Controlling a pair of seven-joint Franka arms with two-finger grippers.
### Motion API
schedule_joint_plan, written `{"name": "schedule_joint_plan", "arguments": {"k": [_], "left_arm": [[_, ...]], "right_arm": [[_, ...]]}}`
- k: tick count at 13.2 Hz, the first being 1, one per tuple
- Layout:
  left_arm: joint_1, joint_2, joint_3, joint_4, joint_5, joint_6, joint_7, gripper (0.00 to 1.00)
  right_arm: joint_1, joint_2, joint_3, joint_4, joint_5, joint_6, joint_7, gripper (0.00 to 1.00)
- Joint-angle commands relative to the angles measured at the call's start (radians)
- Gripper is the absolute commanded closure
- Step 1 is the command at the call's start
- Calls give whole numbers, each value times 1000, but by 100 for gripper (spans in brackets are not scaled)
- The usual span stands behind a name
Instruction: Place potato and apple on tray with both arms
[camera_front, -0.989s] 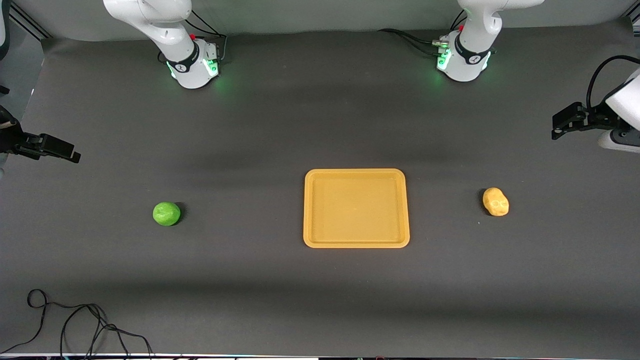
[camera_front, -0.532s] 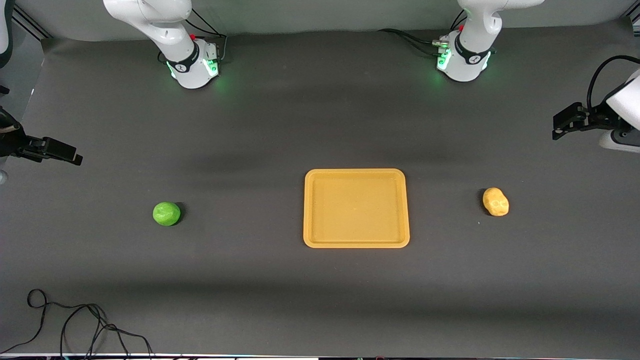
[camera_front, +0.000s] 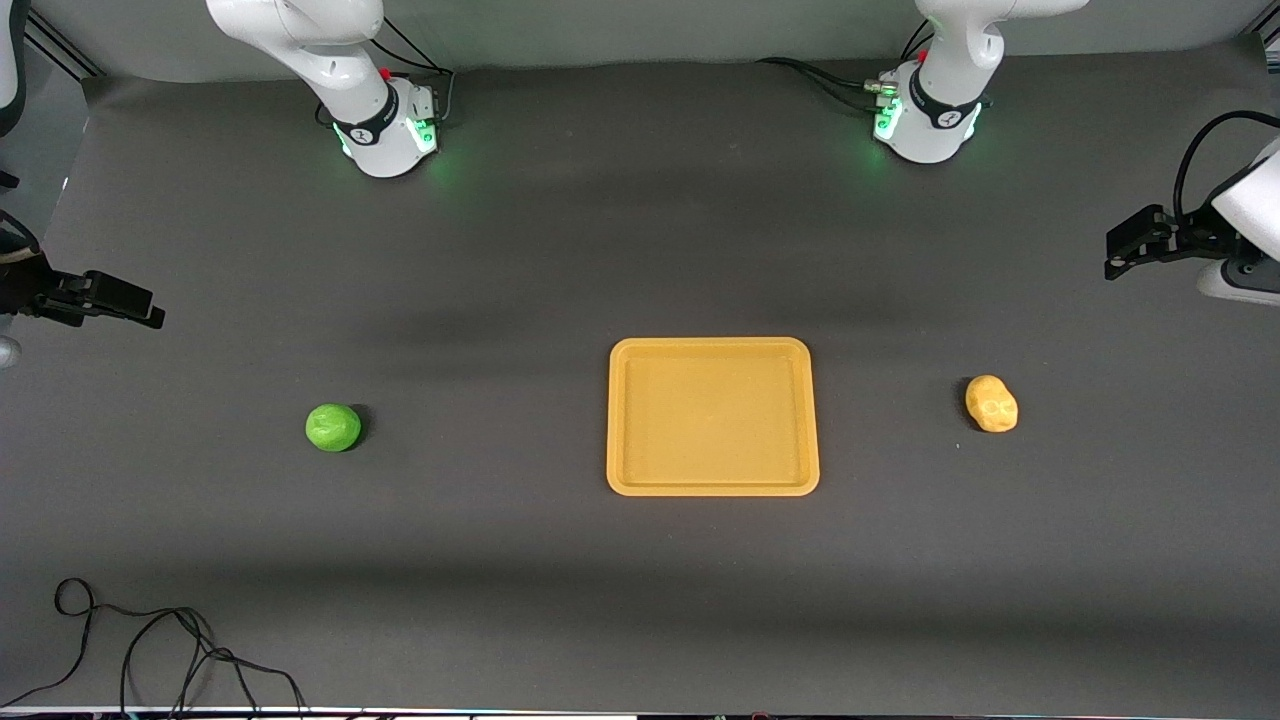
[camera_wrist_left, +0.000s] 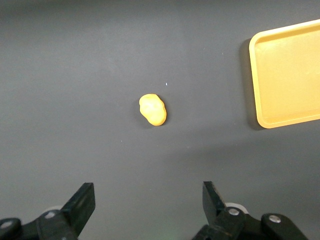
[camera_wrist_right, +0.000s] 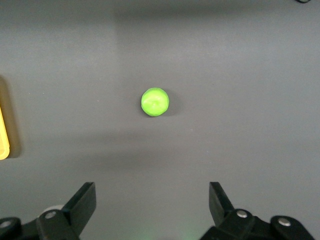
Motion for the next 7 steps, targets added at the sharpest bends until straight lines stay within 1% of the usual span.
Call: {"name": "schedule_joint_plan", "arguments": {"k": [1, 2, 5, 7], "left_arm": [[-5, 31, -1, -5, 5, 25, -18, 4], [-6, 53, -1, -12, 6, 60, -19, 4], [-6, 159, -1, -29, 6, 175, -45, 4], [-5, 211, -1, -78, 6, 293, -47, 4]], "right_arm": [[-2, -7, 3, -6, -10, 10, -25, 0], [-2, -7, 3, -6, -10, 10, -25, 0], [-1, -10, 6, -6, -13, 13, -61, 0], [3, -12, 6, -6, -13, 14, -61, 0]]}}
